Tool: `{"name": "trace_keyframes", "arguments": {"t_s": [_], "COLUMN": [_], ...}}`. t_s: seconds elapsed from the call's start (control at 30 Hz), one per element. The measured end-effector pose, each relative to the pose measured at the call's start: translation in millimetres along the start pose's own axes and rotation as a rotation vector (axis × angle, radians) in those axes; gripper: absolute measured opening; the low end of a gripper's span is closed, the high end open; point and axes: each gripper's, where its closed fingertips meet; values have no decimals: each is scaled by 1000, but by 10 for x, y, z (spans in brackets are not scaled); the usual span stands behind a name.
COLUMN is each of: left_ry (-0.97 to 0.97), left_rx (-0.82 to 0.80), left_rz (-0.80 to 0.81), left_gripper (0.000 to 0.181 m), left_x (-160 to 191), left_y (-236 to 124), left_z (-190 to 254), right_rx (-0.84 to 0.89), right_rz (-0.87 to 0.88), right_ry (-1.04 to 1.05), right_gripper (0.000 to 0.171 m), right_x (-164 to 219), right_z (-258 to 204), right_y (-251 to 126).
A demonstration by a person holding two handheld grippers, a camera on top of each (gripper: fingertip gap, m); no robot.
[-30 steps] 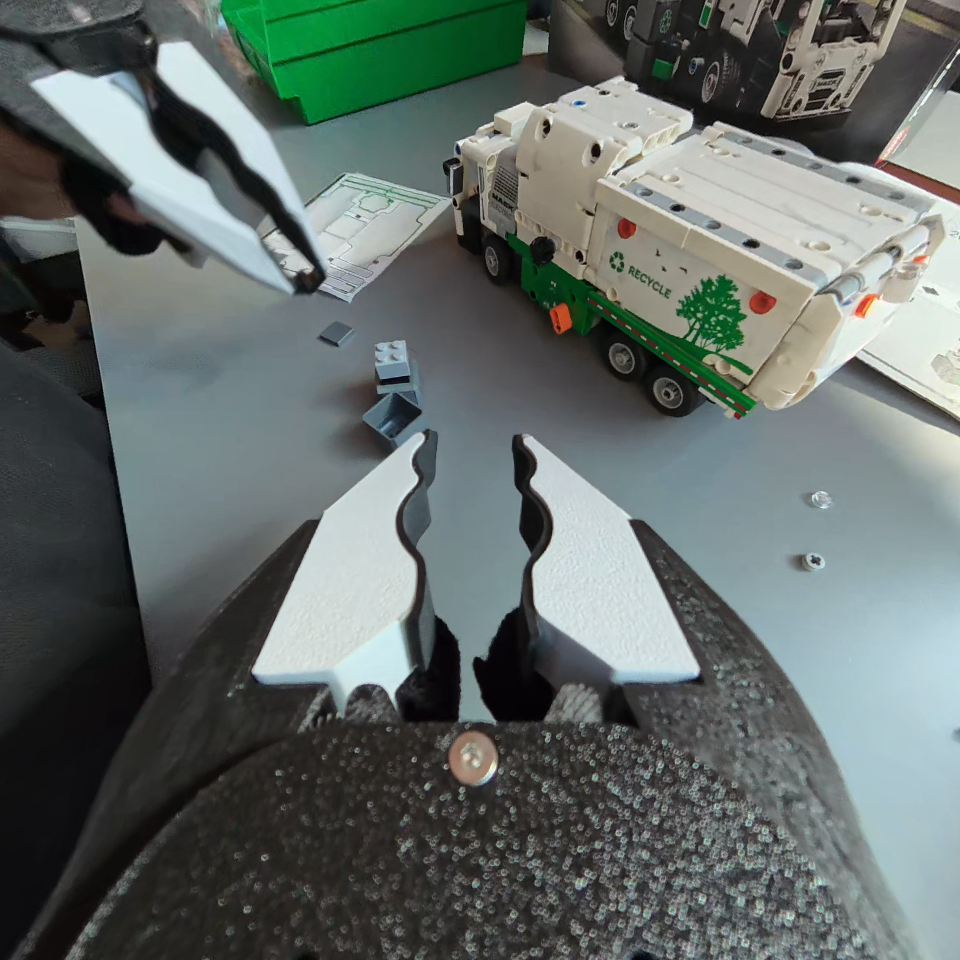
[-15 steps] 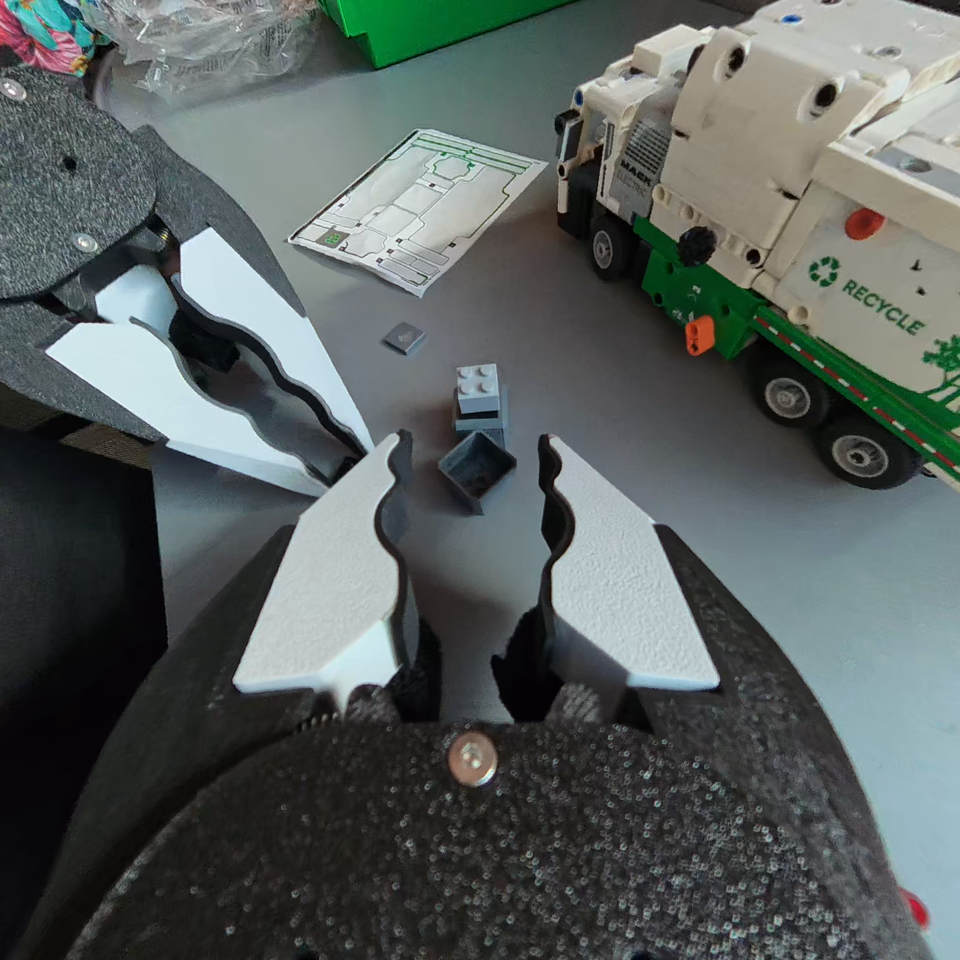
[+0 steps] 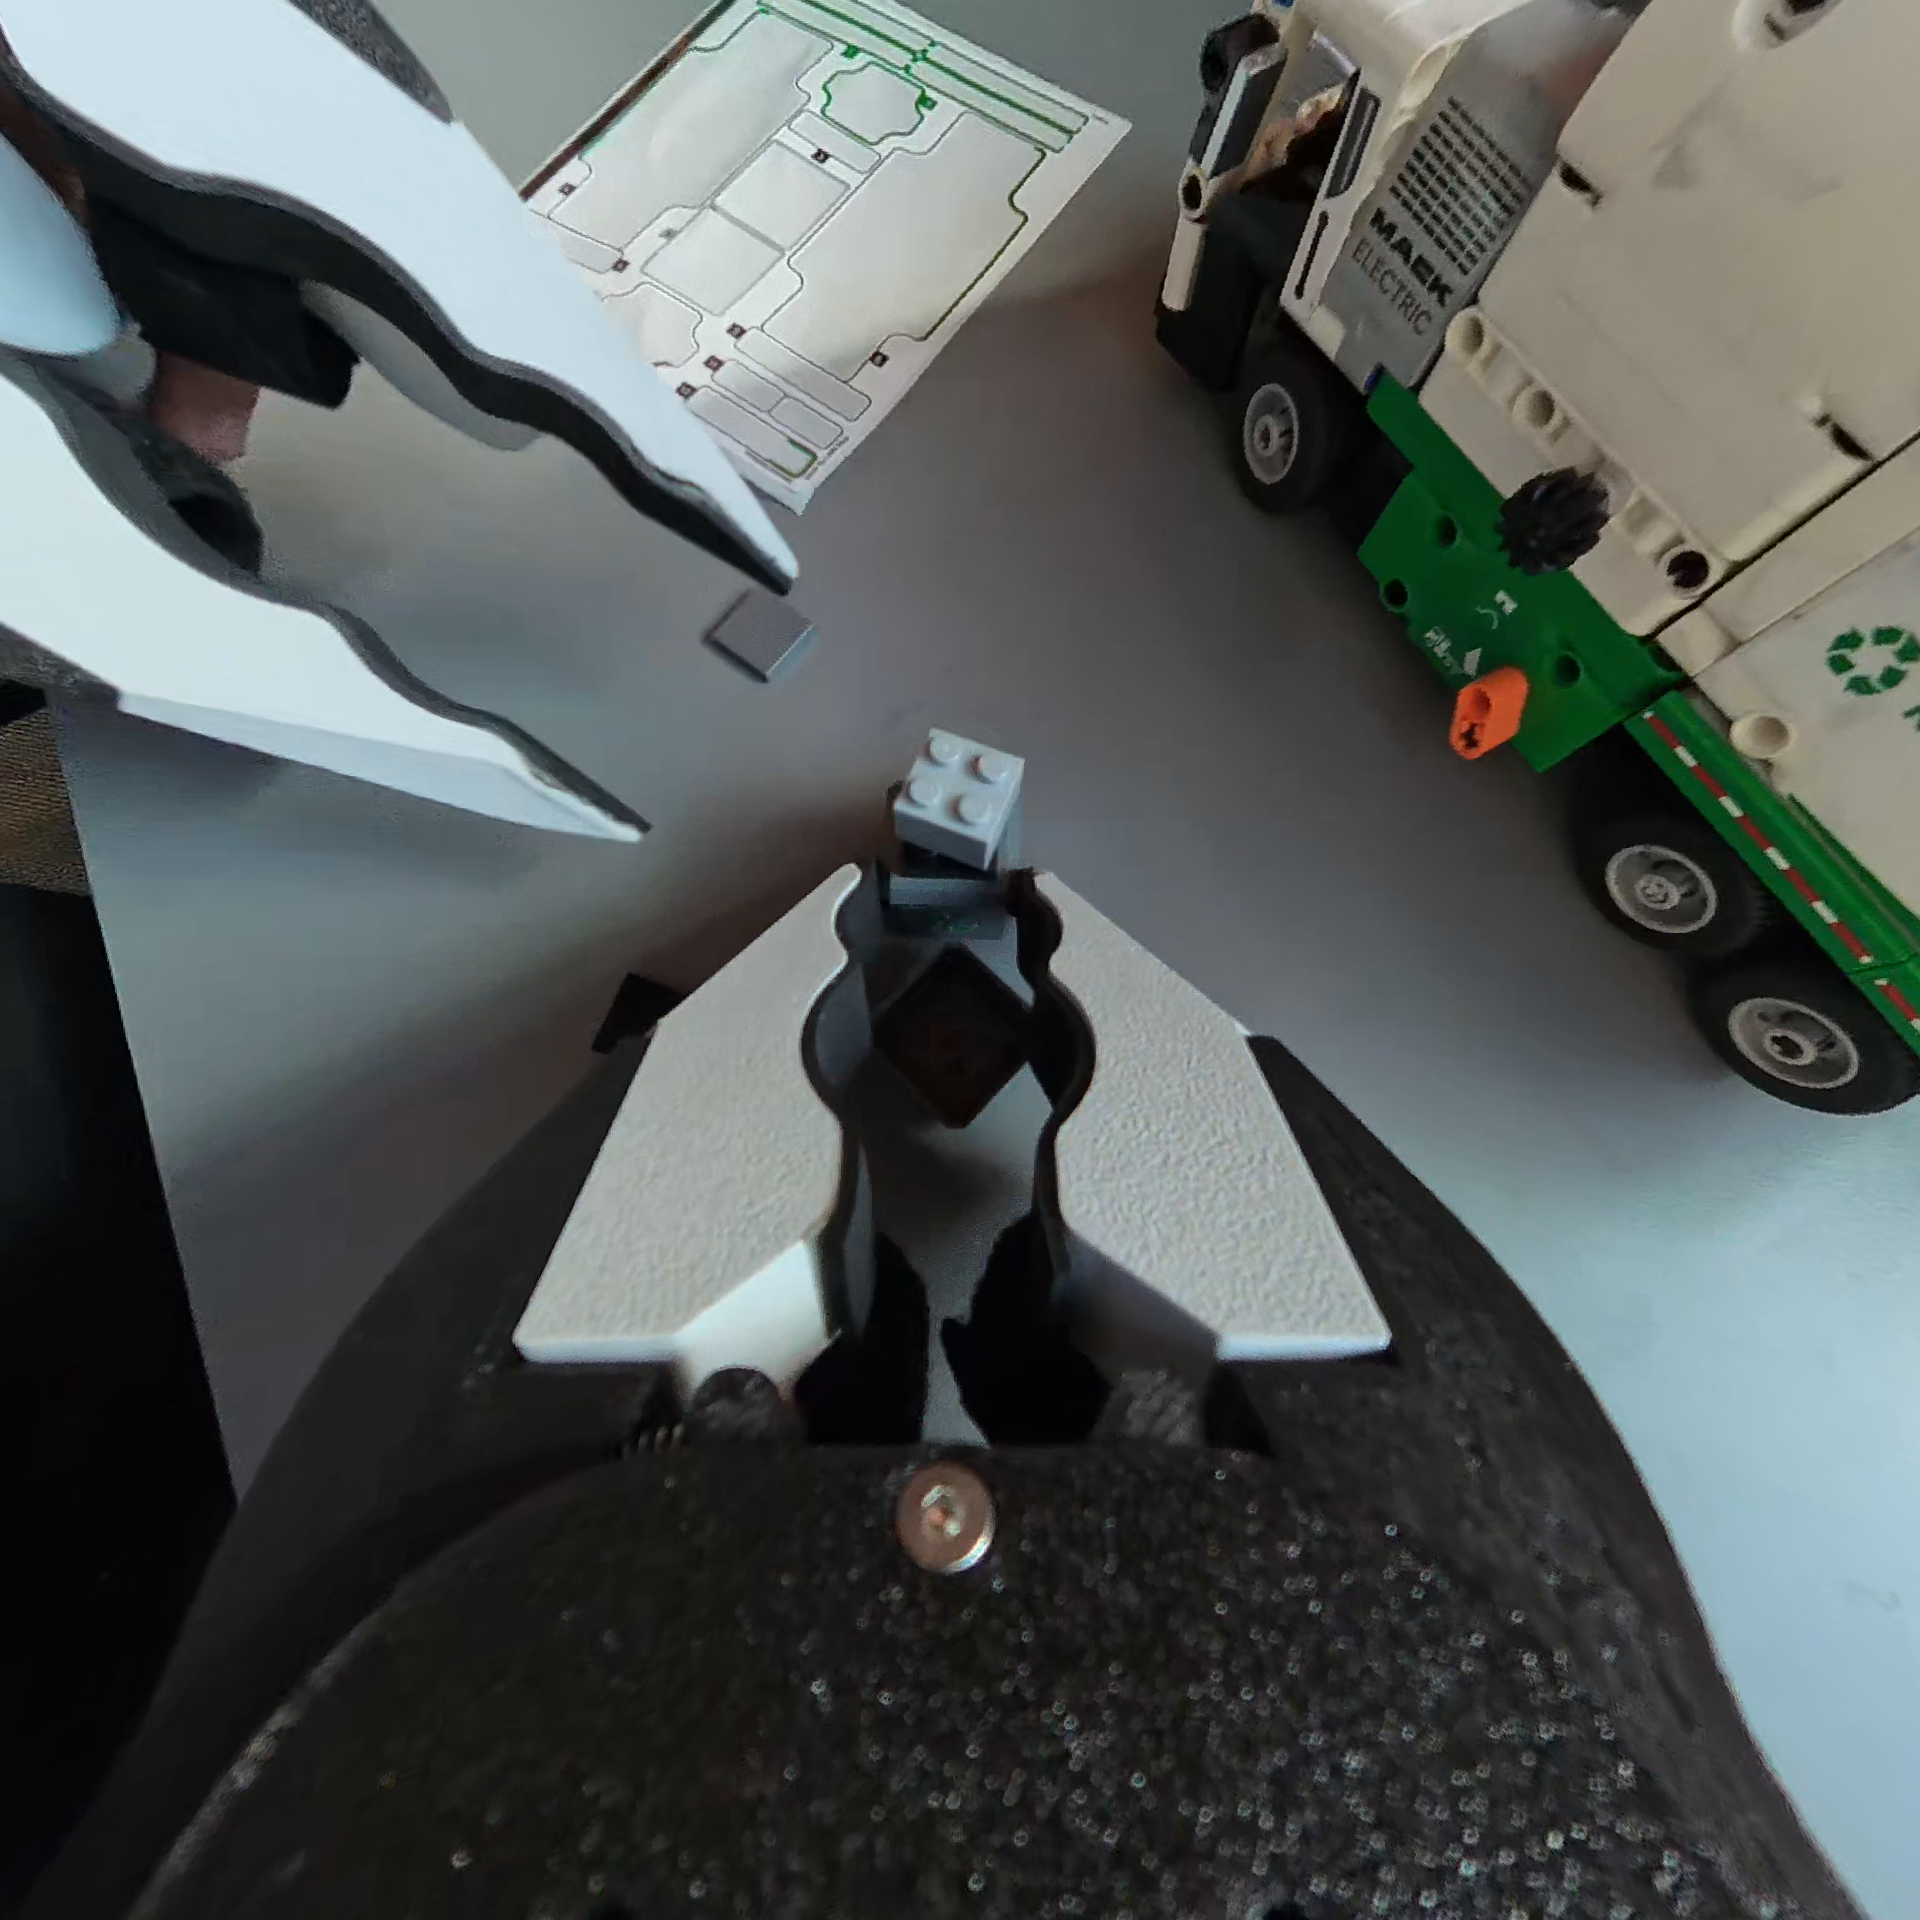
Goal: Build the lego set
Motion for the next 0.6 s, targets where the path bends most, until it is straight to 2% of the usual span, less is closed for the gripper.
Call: {"name": "trace_keyframes", "arguments": {"t_s": [0.03,0.07,0.2,0.27,0.37,0.47,0.6], "left_ry": [55,114,375,504,603,613,580], "left_rx": [-45,-82,-285,-360,-410,-450,-440], "left_rz": [7,11,20,26,60,66,105], "left_gripper": [45,46,70,76,75,72,55], "left_x": [-6,-20,-173,-263,-404,-481,-540], "left_y": [8,21,97,155,199,185,129], "left_z": [-53,-86,-237,-259,-236,-285,-266], "right_rx": [-8,-21,-49,-60,-65,-48,-19], "right_rz": [-6,-16,-49,-29,1,20,51], "right_ry": [-4,-8,-71,-83,-74,-68,-35], "right_gripper": [24,24,24,24,24,24,24], "right_x": [-14,-30,-140,-220,-296,-335,-359], "right_z": [-4,-8,-11,-20,-28,-35,-11], "right_y": [-10,-24,-131,-190,-241,-273,-302]}}
Point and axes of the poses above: each gripper's, where its closed fingertips meet, y out along the fingers, x out of its underside, z = x × y across the jaws, and after that the axes turned 8 degrees about -z, right-handed
